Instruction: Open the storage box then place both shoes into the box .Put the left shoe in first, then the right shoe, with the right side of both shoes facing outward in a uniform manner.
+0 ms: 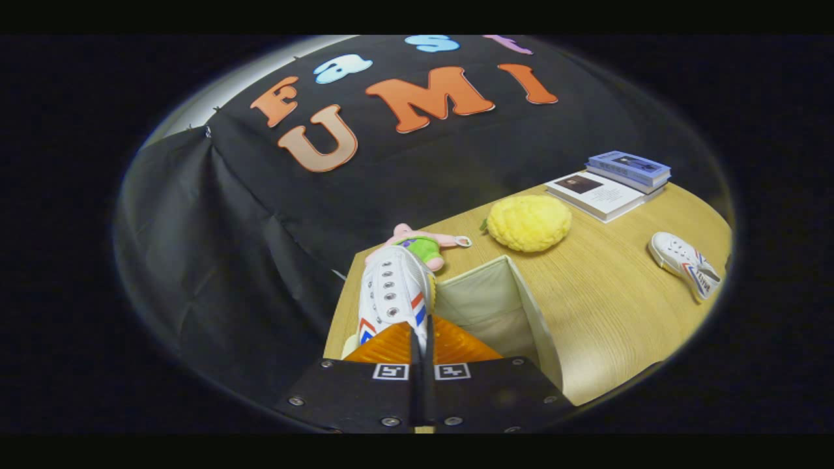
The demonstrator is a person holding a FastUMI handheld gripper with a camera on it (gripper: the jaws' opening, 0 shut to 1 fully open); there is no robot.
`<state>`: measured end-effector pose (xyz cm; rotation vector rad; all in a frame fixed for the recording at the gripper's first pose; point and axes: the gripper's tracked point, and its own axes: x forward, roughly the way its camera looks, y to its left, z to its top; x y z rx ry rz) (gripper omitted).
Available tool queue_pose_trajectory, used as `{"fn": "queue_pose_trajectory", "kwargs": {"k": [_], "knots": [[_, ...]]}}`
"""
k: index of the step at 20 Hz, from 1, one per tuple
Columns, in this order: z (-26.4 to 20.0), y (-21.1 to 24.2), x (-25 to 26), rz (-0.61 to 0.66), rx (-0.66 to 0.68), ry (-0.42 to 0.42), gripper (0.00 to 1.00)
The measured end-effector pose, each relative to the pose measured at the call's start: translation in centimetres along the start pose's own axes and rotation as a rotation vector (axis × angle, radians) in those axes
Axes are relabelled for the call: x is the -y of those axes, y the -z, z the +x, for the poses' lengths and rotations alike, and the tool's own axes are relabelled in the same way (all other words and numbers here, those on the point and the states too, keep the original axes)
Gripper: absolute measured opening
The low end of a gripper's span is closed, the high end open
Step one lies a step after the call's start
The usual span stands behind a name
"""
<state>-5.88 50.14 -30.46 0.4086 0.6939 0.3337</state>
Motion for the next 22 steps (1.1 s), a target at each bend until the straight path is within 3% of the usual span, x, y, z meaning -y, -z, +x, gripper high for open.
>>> {"fn": "queue_pose_trajectory", "kwargs": {"k": [8,12,16,22], "knots": [[-2.8,4.0,-0.6,-0.043,-0.07,-0.021,0.0],[-2.3,5.7,-1.3,-0.109,-0.142,-0.067,0.17],[-2.9,3.4,-1.3,-0.175,-0.096,-0.083,0.98],[-4.6,-2.2,0.9,-0.232,0.024,-0.082,0.98]]}}
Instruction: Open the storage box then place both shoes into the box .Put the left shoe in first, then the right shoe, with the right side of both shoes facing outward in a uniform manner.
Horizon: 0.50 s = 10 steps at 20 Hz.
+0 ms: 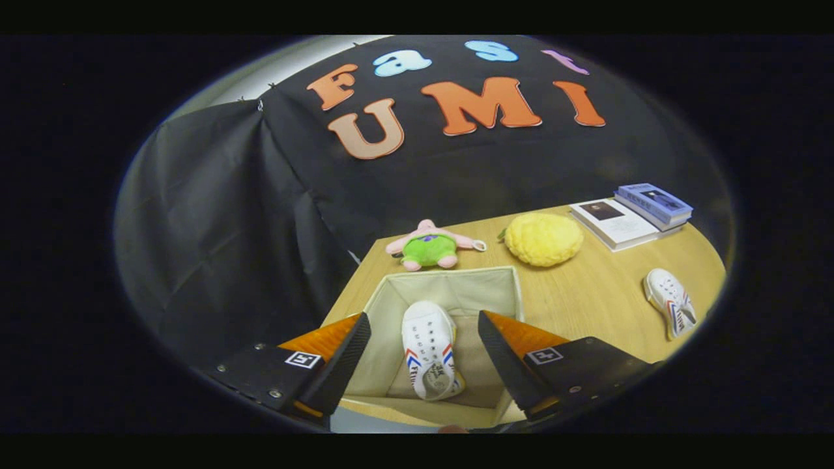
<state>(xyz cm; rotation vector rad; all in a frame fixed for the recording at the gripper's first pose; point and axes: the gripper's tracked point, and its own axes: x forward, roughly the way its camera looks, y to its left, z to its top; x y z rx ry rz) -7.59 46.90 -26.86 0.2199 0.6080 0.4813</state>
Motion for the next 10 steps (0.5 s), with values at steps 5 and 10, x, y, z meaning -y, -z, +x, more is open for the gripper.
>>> {"fn": "queue_pose_trajectory", "kwargs": {"k": [5,10], "knots": [[-1.4,-3.7,5.9,-0.064,0.088,0.087,0.99],[-3.6,-5.8,12.7,-0.148,0.157,0.168,0.98]]}}
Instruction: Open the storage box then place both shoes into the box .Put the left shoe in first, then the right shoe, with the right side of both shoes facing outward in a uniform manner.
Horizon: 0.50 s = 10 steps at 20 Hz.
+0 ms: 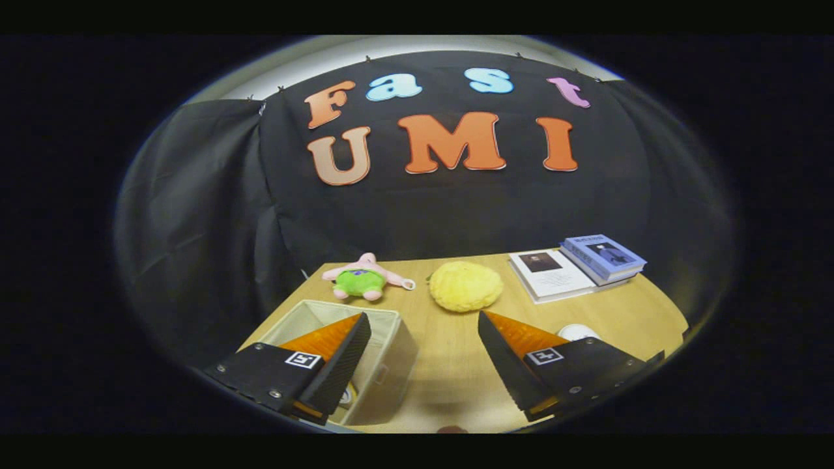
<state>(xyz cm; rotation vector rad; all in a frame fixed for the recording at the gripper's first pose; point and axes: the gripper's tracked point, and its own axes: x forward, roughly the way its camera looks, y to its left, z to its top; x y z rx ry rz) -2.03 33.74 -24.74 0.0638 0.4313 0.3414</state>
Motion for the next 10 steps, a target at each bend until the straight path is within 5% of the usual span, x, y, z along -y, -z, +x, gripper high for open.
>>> {"fn": "queue_pose_trajectory", "kwargs": {"k": [10], "knots": [[-2.2,1.5,16.3,0.021,-0.019,0.176,0.99]]}}
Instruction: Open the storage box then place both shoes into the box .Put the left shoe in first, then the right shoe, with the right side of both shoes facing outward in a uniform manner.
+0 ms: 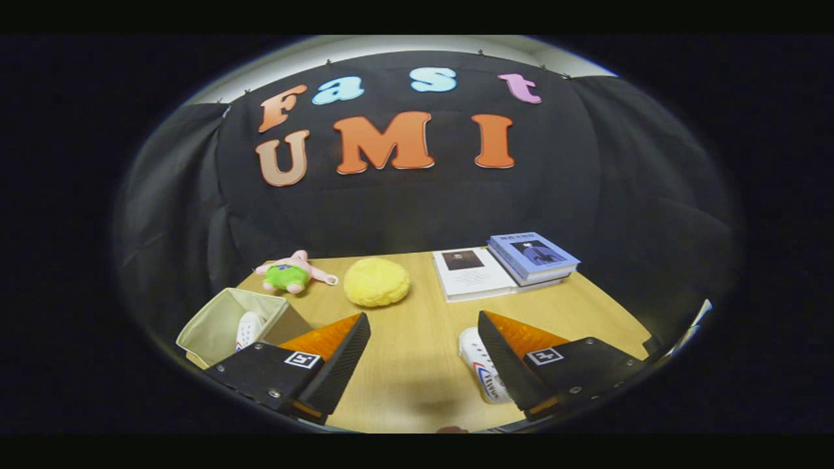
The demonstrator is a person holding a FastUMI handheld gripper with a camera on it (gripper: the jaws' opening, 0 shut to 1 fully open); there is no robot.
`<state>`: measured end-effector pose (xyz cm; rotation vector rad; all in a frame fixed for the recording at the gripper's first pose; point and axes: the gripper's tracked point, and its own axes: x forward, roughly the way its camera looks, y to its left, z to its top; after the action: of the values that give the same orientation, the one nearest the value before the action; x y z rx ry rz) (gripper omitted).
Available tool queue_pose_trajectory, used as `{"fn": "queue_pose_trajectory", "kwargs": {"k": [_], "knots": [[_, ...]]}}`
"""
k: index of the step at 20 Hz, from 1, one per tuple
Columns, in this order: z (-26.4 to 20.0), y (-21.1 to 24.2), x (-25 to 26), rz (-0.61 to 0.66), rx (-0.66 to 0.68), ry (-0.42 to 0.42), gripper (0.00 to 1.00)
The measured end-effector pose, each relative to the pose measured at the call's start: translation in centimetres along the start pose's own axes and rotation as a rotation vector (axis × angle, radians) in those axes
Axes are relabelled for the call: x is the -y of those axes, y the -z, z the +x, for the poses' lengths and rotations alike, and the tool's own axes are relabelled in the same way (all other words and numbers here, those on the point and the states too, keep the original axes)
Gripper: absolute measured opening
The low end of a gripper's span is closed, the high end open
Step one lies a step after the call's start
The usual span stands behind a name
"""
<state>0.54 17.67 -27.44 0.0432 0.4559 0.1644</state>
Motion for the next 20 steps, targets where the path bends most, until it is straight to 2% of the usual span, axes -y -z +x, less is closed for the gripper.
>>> {"fn": "queue_pose_trajectory", "kwargs": {"k": [7,13,20], "knots": [[-0.3,3.3,9.4,0.008,-0.052,0.118,0.99],[1.1,8.5,12.5,-0.005,-0.146,0.112,0.99],[4.2,15.3,12.5,-0.006,-0.297,0.074,0.95]]}}
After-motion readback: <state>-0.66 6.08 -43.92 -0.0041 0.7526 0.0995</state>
